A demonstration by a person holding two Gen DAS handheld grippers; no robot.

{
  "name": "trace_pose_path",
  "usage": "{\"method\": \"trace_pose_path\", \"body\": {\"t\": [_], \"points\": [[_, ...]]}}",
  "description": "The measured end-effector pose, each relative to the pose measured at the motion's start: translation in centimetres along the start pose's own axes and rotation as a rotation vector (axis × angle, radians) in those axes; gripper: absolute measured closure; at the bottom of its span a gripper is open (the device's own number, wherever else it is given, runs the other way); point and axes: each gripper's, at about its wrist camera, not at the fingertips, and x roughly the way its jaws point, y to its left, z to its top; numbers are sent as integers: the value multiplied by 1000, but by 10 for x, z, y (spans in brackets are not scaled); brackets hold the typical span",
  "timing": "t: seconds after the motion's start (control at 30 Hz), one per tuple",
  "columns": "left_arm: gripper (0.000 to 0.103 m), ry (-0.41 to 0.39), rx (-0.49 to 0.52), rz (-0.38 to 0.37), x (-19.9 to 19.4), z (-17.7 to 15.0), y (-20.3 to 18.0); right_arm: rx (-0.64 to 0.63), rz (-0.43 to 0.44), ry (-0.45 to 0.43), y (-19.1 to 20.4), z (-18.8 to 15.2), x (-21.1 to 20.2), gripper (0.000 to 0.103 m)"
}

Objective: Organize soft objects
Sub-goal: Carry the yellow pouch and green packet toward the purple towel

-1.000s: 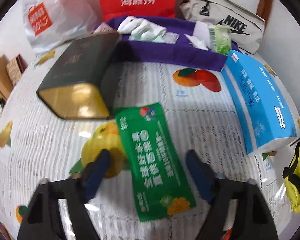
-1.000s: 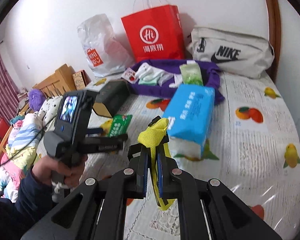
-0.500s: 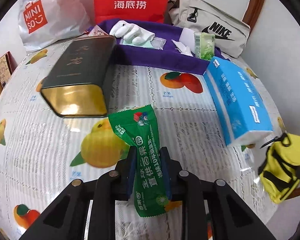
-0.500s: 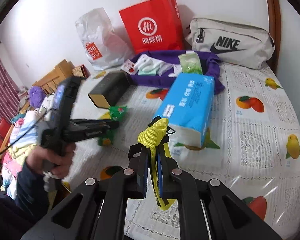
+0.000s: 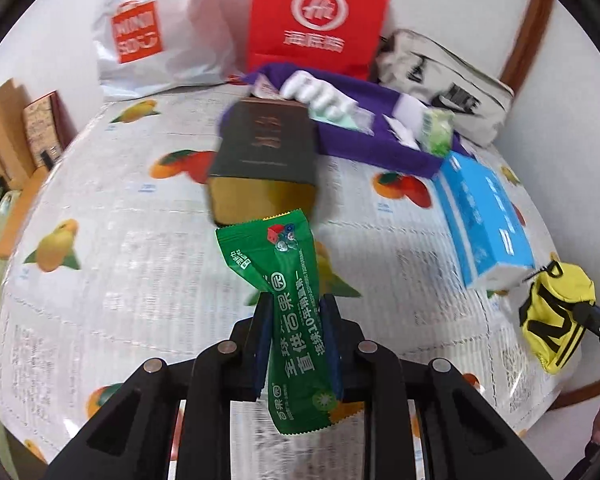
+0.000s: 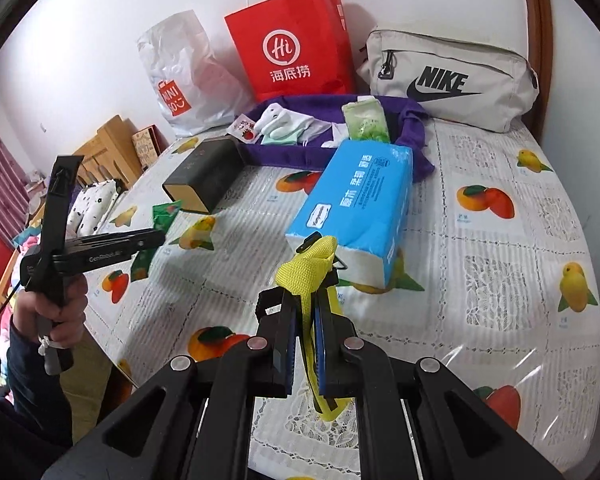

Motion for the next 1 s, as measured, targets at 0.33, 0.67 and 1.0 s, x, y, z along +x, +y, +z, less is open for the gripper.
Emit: {"method": "trace_pose_path", "body": {"t": [0.33, 0.67, 1.0], "points": [[80, -80, -9, 13, -25, 37, 13, -31, 23, -49, 8, 40, -7, 95], [80, -125, 11, -5, -23, 92, 13, -78, 51, -91, 23, 104, 12, 95], [80, -101, 40, -41, 14, 152, 4, -53, 56, -97, 11, 171, 59, 95]]}}
